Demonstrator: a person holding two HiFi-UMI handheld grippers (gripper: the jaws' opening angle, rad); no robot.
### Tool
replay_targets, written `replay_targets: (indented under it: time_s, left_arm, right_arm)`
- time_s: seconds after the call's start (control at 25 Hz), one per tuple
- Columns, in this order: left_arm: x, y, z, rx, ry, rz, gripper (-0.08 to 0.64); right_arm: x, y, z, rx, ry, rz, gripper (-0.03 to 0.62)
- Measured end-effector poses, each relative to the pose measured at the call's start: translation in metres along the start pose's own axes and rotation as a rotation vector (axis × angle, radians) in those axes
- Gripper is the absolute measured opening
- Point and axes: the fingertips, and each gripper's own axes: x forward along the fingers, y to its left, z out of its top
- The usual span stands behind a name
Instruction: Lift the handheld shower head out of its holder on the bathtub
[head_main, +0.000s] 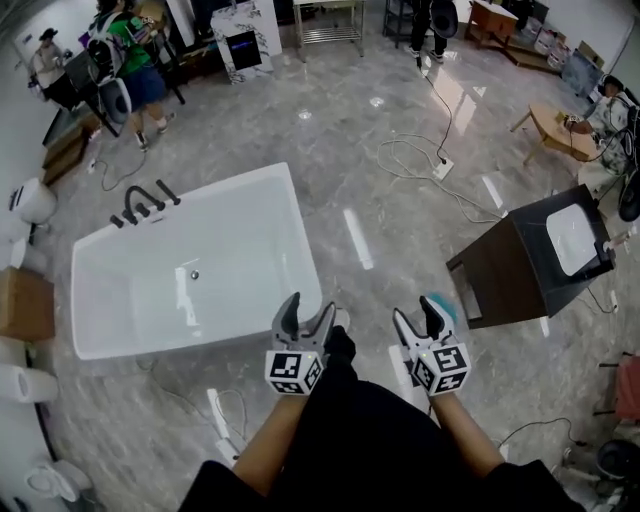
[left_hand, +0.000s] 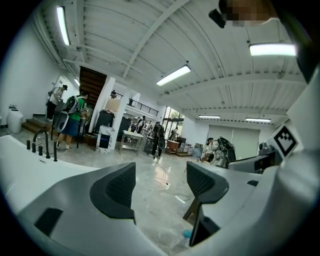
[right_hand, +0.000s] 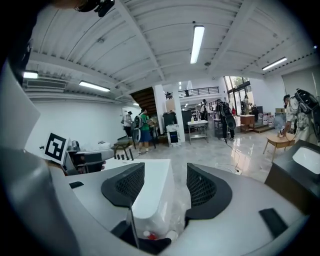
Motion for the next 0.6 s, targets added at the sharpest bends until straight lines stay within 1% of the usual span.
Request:
replay_targets:
  time_s: [0.2, 0.24, 0.32, 0.4, 0.48, 0.6]
  left_arm:
    - [0.07, 0.041, 0.026, -0.01, 0.033, -0.007, 0.296]
    - [0.085, 0.05, 0.032, -0.012, 0.04, -0.01, 0.296]
    - [0.113, 0.069, 0.044, -0.02, 0.044, -0.013, 0.296]
    - [0.134, 0.083, 0.06, -0.041, 0.019, -0.011, 0.296]
    - [0.152, 0.094, 0.077, -0.066, -0.014, -0.017, 0.296]
    - [0.174, 0.114, 0.093, -0.08, -0.034, -0.022, 0.295]
  right_arm:
    - [0.074, -0.016, 0.044, -0.011, 0.024, 0.014, 0.232]
    - [0.087, -0.02, 0.053, -0.004, 0.022, 0.016, 0.232]
    - [0.111, -0.027, 0.074, 0.007, -0.014, 0.016, 0.232]
    - [0.128, -0.037, 0.092, 0.002, -0.045, 0.003, 0.232]
    - [0.149, -0.046, 0.104, 0.0, -0.041, -0.006, 0.232]
    - [0.186, -0.054, 0.12, 0.009, -0.025, -0.016, 0.232]
